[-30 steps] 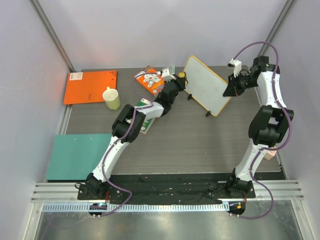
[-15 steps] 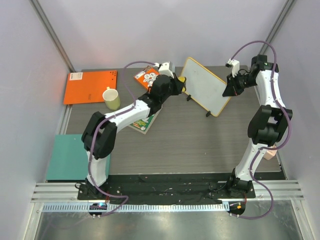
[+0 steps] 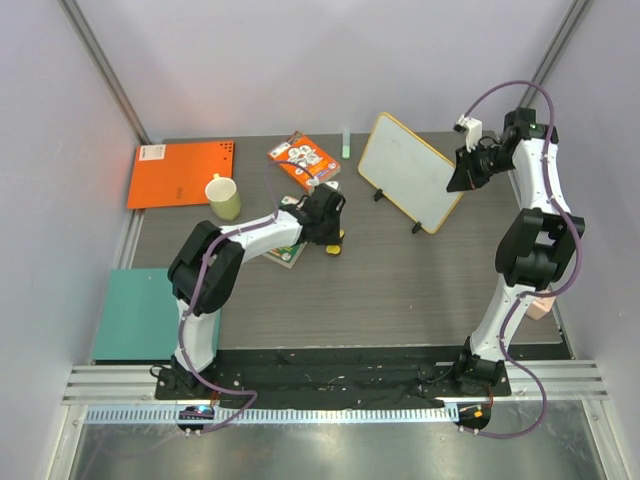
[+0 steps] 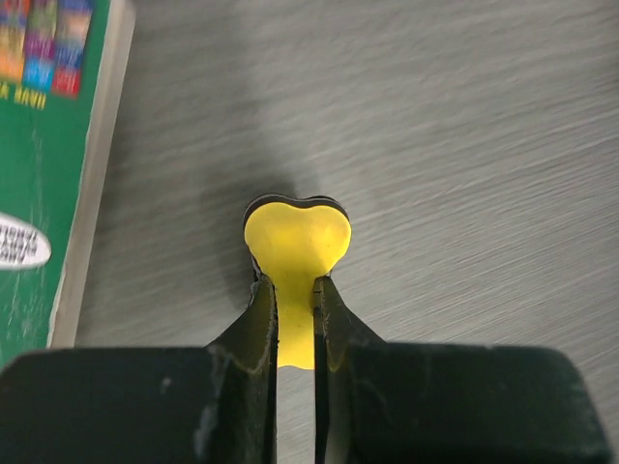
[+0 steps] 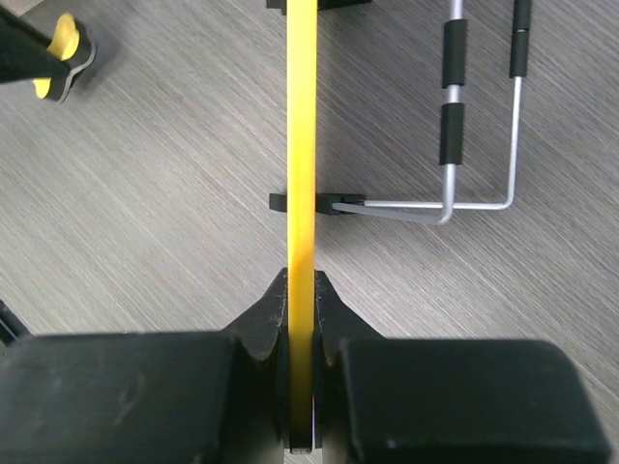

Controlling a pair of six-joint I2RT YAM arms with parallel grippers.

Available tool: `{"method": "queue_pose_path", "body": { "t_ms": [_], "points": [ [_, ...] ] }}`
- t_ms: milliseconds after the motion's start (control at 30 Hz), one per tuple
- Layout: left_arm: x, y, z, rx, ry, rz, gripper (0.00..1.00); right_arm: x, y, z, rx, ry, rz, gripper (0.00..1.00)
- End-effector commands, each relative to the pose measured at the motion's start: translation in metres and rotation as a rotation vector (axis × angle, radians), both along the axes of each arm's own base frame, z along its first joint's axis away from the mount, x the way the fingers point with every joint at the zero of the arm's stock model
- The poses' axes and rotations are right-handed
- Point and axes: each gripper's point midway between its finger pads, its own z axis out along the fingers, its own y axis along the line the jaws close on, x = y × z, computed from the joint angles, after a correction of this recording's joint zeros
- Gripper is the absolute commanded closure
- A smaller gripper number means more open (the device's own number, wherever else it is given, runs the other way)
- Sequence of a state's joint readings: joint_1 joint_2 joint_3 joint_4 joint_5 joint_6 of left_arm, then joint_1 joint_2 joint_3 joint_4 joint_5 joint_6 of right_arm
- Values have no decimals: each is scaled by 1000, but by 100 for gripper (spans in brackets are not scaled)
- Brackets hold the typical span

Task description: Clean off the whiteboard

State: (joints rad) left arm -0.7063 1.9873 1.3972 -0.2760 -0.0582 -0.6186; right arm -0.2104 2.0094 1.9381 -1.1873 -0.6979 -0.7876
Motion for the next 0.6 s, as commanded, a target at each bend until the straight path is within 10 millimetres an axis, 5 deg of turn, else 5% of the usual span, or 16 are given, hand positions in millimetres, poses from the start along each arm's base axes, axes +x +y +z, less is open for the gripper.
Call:
{"method": "queue_pose_path", "body": {
  "t_ms": [0,33,133,567],
  "points": [
    [-7,17,-6,61,29,34,97,-79,-3,-59,-33,488,-19,99],
    [-10,18,-8,63,35,32,78,-80,-4,-61,-28,502,-16,99],
    [-12,19,-11,72,32,26,63,-80,-11,-67,-37,518,-26,97],
    [-20,48,-29,233,32,51,51,-82,-33,-96,-113,581,-12,78]
  ]
}}
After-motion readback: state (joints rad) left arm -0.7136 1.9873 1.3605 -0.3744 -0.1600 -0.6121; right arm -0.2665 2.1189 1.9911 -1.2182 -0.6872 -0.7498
